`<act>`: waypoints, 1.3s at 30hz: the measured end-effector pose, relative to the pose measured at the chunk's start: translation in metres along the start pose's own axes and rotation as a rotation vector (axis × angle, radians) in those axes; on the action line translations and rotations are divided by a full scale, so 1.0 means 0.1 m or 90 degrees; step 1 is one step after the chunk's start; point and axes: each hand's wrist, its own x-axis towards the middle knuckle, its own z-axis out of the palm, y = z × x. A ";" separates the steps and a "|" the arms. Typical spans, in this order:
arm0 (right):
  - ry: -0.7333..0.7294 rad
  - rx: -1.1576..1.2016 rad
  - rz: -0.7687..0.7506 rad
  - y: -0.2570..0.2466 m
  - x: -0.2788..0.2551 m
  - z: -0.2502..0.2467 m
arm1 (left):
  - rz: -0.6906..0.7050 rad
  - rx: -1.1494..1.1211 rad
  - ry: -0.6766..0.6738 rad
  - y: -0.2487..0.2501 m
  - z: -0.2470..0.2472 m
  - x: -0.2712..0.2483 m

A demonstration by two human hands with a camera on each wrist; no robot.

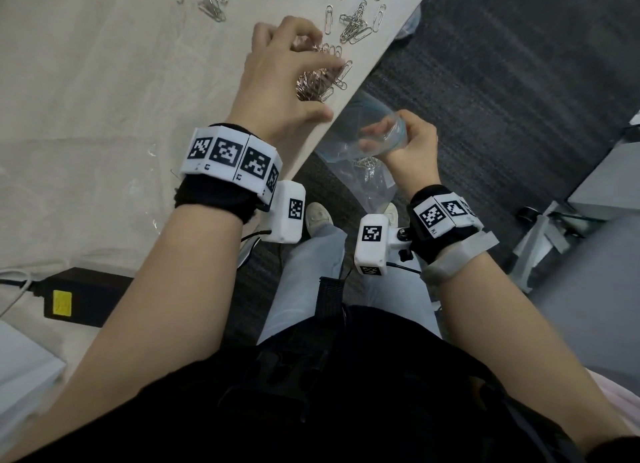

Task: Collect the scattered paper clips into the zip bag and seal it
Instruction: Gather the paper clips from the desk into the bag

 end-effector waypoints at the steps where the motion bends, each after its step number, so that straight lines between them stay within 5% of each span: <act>1: 0.001 0.004 0.000 0.00 0.00 0.00 | 0.001 -0.012 0.008 -0.01 0.00 -0.01; 8: -0.003 0.011 0.002 -0.04 -0.02 0.01 | -0.002 -0.045 0.043 -0.01 0.09 -0.11; 22: 0.010 0.006 -0.004 -0.04 0.01 0.03 | 0.053 -0.117 -0.031 0.16 0.21 -0.16; 27: -0.002 0.013 -0.013 -0.02 0.02 0.03 | -0.026 -0.147 0.048 0.01 -0.03 -0.20; 32: -0.013 0.021 -0.007 -0.05 0.02 0.03 | -0.126 -0.073 -0.054 -0.15 -0.25 -0.25; 39: -0.019 0.030 -0.014 -0.07 0.00 0.05 | -0.098 -0.109 -0.048 -0.11 -0.10 -0.29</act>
